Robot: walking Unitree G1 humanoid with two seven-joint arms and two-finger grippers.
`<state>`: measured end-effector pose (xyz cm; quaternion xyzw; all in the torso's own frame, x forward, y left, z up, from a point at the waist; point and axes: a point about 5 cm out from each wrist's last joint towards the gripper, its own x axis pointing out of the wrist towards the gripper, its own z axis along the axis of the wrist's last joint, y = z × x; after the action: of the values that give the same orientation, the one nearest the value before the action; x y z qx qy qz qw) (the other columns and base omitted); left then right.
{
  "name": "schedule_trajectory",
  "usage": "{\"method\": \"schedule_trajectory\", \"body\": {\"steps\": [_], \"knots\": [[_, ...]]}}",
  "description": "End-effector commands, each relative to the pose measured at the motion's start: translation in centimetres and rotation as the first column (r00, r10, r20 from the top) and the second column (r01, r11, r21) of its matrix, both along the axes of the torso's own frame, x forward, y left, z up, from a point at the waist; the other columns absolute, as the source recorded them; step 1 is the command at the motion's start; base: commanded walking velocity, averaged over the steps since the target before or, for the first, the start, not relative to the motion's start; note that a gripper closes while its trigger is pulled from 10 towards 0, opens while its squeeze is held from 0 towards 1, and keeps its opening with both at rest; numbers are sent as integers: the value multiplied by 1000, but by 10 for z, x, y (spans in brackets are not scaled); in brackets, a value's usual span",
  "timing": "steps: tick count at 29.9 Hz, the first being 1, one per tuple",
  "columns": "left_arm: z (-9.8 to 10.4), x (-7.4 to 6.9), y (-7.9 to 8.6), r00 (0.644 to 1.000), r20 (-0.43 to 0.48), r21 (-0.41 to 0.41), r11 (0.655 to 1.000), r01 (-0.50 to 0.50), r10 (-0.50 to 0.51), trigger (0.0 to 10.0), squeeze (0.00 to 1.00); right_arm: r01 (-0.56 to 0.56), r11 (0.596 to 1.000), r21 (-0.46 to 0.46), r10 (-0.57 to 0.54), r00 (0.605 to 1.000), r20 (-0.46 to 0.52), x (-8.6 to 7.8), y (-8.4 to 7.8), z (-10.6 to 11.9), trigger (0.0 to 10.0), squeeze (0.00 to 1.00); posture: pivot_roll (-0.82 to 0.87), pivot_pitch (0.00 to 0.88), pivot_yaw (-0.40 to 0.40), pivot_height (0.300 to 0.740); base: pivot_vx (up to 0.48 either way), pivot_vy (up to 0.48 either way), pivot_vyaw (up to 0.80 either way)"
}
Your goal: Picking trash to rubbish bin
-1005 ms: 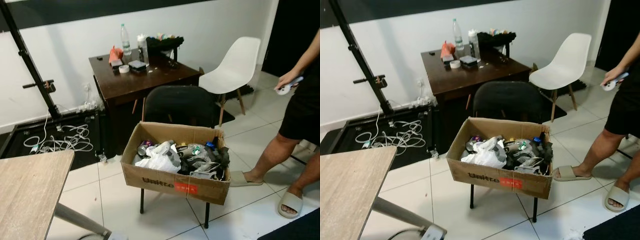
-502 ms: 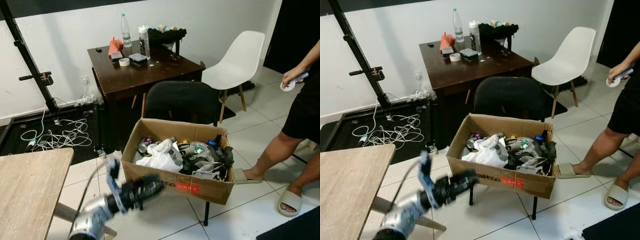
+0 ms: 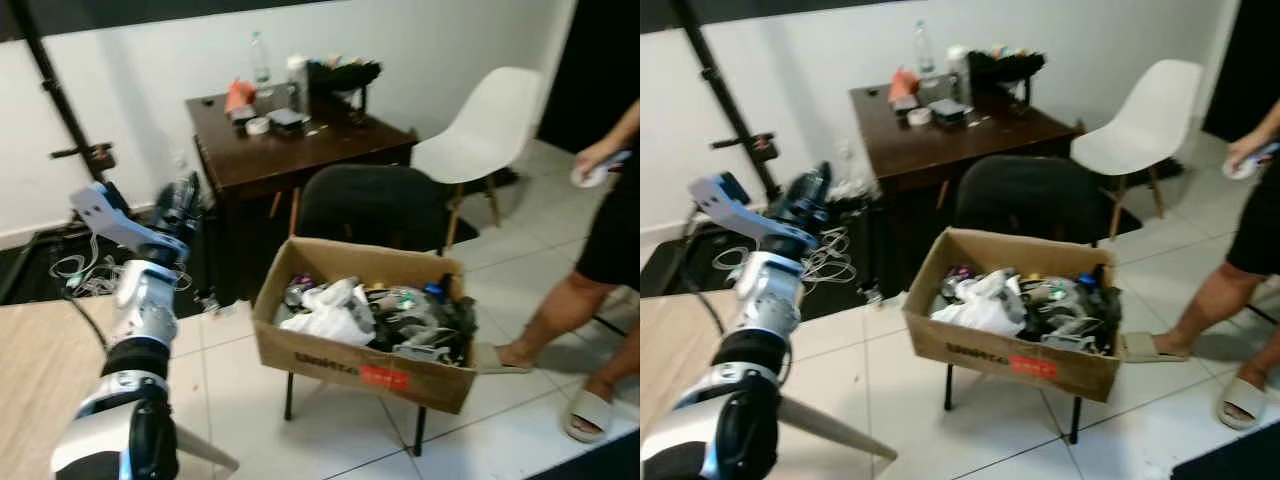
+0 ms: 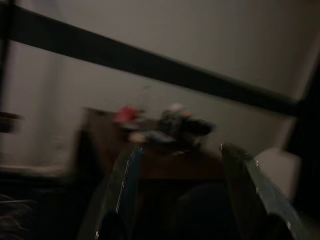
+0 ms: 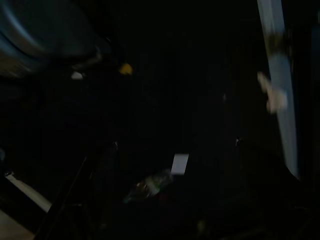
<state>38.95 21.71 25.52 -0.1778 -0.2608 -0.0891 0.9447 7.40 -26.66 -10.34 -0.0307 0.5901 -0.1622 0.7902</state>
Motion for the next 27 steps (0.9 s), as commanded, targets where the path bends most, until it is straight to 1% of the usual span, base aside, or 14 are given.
{"method": "schedule_trajectory", "body": {"steps": [1, 3, 4, 6, 7, 10, 11, 13, 14, 15, 20, 22, 27], "knots": [[7, 1, 3, 998, 6, 80, 995, -61, 61, 10000, 0, -3, 1000, 20, 3, 1000, -6, -3, 6, -2, 10000, 0, -282, 100, 131, 740, 0, 0, 738], [9, 4, 2, 994, -5, 144, 984, -104, 105, 10000, 0, -2, 1000, 25, 2, 1000, -6, -4, 7, -3, 10000, 0, -286, 101, 133, 740, 0, 0, 738], [9, 4, 2, 994, -5, 144, 984, -104, 105, 10000, 0, -2, 1000, 25, 2, 1000, -6, -4, 7, -3, 10000, 0, -286, 101, 133, 740, 0, 0, 738], [11, 6, 0, 990, -4, 211, 968, -139, 143, 10000, 0, -2, 1000, 29, 2, 1000, -8, -5, 8, -3, 10000, 0, -288, 101, 134, 740, 0, 0, 738], [11, 6, 0, 990, -4, 211, 968, -139, 143, 10000, 0, -2, 1000, 29, 2, 1000, -8, -5, 8, -3, 10000, 0, -288, 101, 134, 740, 0, 0, 738], [11, 8, -1, 980, -21, 268, 945, -185, 198, 10000, 0, -4, 1000, 31, 4, 1000, -15, -8, 9, -4, 10000, 0, -290, 103, 137, 740, 0, 0, 740], [11, 8, -1, 980, -21, 268, 945, -185, 198, 10000, 0, -4, 1000, 31, 4, 1000, -15, -8, 9, -4, 10000, 0, -290, 103, 137, 740, 0, 0, 738], [8, 9, -1, 971, -44, 309, 928, -209, 234, 10000, 0, -4, 999, 31, 5, 1000, -19, -9, 9, -4, 10000, 0, -291, 102, 138, 740, 0, 0, 738], [8, 9, -1, 971, -44, 309, 928, -209, 234, 10000, 0, -4, 999, 31, 5, 1000, -19, -9, 9, -4, 10000, 0, -291, 102, 138, 740, 0, 0, 738], [6, 10, -1, 967, -51, 330, 919, -218, 249, 10000, 0, -2, 999, 32, 3, 1000, -20, -10, 9, -5, 10000, 0, -293, 102, 140, 740, 0, 0, 744], [1, 11, -2, 966, -74, 336, 918, -209, 247, 10000, 0, -2, 999, 32, 3, 1000, -21, -10, 10, -5, 10000, 0, -292, 101, 141, 740, 0, 0, 742], [-5, 12, -7, 968, -94, 344, 920, -188, 233, 10000, 0, -7, 999, 33, 8, 1000, -24, -11, 10, -5, 10000, 0, -290, 102, 140, 740, 0, 0, 741], [-12, 12, -13, 971, -106, 348, 922, -167, 216, 10000, 0, -18, 999, 33, 19, 999, -27, -11, 10, -5, 10000, 0, -289, 105, 135, 740, 0, 0, 740]]}}
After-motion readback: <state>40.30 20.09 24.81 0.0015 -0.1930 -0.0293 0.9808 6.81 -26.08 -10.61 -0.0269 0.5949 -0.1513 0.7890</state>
